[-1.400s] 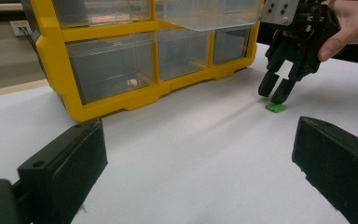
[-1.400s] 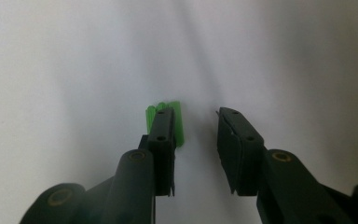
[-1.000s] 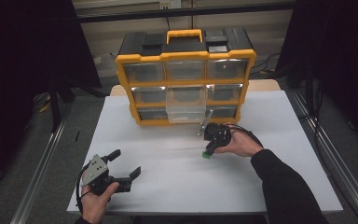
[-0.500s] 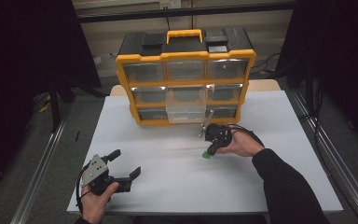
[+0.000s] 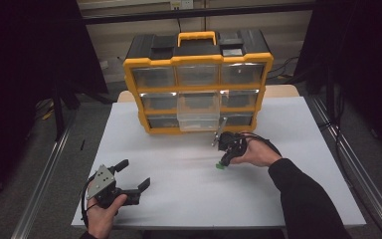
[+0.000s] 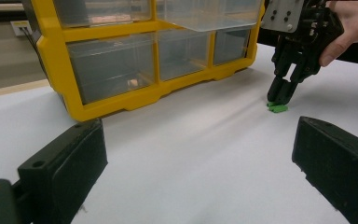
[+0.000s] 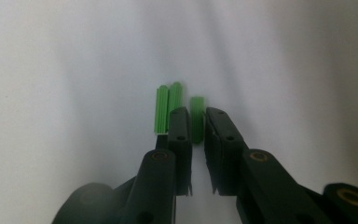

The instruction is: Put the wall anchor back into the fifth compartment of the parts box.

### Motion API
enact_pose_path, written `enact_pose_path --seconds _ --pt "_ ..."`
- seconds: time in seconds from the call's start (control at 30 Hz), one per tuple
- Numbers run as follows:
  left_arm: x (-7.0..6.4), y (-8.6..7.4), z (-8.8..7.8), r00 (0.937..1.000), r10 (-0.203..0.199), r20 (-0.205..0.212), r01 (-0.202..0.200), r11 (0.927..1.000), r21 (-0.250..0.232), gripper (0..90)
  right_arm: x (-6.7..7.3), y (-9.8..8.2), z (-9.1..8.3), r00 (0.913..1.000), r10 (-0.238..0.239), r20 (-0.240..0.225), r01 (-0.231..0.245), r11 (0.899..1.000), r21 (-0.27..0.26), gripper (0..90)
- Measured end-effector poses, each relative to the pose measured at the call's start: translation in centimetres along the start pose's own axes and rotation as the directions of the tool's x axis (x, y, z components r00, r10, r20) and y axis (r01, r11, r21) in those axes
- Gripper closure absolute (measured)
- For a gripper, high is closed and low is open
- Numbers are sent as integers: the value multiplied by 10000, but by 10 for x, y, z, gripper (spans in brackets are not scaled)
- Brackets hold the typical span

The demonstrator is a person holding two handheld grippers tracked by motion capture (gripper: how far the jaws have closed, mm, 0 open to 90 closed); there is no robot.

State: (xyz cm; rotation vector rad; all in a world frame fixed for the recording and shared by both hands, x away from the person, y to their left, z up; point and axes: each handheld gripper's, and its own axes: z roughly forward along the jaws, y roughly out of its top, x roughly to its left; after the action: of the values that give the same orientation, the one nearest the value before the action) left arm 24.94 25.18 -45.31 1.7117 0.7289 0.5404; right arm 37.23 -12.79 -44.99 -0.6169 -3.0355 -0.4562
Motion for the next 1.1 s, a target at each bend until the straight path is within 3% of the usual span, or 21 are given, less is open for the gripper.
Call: enact_pose_path --seconds 0.07,0.23,0.3,0.33,0.5,0.7,0.77,0.83,0.87,0.9,1.03,1.07,1.1 --pt "0 0 0 10000 48 -72 -48 10000 3 30 0 2 1 9998 -99 -157 97 9999 -100 797" --pt "1 0 0 10000 -43 -51 43 10000 -19 30 1 3 2 9999 -103 57 103 9999 0 817" --pt "1 0 0 10000 15 -54 -15 10000 -7 30 0 4 2 9992 -406 67 405 9992 31 846" --pt "0 0 0 10000 -7 -33 6 10000 -19 30 1 5 1 9997 -188 -183 193 9996 229 848" --pt "0 0 0 10000 -33 -25 33 10000 -32 30 2 6 1 10000 -80 -5 80 9998 208 849" --pt "1 0 0 10000 -16 -22 16 10000 -26 30 2 5 -2 9995 43 -310 -25 9984 572 850" --pt "0 0 0 10000 7 -31 -7 10000 -11 30 1 4 -1 9994 -149 -324 162 9991 391 850" --pt "0 0 0 10000 22 -42 -22 10000 4 30 2 4 -3 9999 3 -158 4 9989 474 850" --pt "0 0 0 10000 -25 -16 25 10000 -31 30 1 4 -4 9989 -57 -459 79 9987 499 849" --pt "0 0 0 10000 -51 -29 51 10000 -51 30 0 3 -3 9997 -177 -161 182 9993 316 850" --pt "0 0 0 10000 -48 -29 48 10000 -50 30 3 0 -8 9999 31 -127 -26 9991 430 850" --pt "0 0 0 10000 -45 -29 44 10000 -49 30 1 0 -9 9995 -195 -238 202 9994 296 850" --pt "0 0 0 10000 -47 -30 47 10000 -48 30 2 -1 -11 9998 -103 -190 109 9995 308 850"
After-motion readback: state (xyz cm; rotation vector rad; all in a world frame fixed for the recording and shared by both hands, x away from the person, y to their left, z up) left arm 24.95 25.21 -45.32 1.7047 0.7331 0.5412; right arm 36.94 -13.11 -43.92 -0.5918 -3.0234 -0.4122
